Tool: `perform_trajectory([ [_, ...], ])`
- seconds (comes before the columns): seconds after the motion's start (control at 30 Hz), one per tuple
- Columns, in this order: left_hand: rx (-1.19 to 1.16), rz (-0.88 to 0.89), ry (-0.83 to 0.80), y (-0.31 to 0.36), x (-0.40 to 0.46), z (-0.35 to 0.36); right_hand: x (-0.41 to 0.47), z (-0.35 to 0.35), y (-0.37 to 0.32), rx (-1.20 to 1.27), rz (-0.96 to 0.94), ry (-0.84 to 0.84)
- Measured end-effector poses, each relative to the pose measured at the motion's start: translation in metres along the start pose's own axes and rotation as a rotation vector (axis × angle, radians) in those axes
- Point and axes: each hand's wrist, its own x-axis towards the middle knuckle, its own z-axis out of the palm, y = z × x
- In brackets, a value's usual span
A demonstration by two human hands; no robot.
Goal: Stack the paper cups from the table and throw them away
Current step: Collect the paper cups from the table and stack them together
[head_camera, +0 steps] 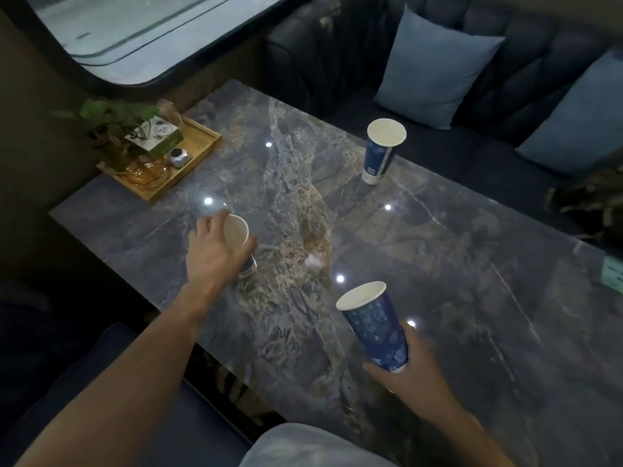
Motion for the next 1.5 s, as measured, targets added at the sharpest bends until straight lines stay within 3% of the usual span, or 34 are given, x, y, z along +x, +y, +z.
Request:
perform_trajectory([
  [0.17, -0.036, -0.133, 0.057, -0.006, -0.003, -0.003, -0.001, -0.002, -0.001, 0.004, 0.016, -0.005],
  [0.37, -0.536, -0.326, 0.186, -0.002, -0.032, -0.003, -0.003, -0.010, 0.006, -0.020, 0.033, 0.002],
  [0.5, -0.898, -0.376, 0.097, 0.018, -0.057, -0.001, -0.007, -0.014, 0.007, -0.021, 0.026, -0.019],
  [0.63, -1.043, -0.440, -0.035, 0.034, -0.066, 0.004, -0.009, -0.022, 0.008, -0.062, 0.017, -0.038],
  [0.87, -1.032, -0.314, -0.252, 0.052, -0.080, 0.008, -0.011, -0.045, -0.013, -0.237, -0.115, 0.003],
  [1.13, -0.981, -0.253, -0.364, 0.068, -0.093, 0.016, -0.012, -0.052, -0.029, -0.359, -0.192, -0.013],
  [1.5, -0.927, -0.065, -0.536, 0.088, -0.114, 0.023, -0.012, -0.035, -0.044, -0.365, -0.158, -0.111],
])
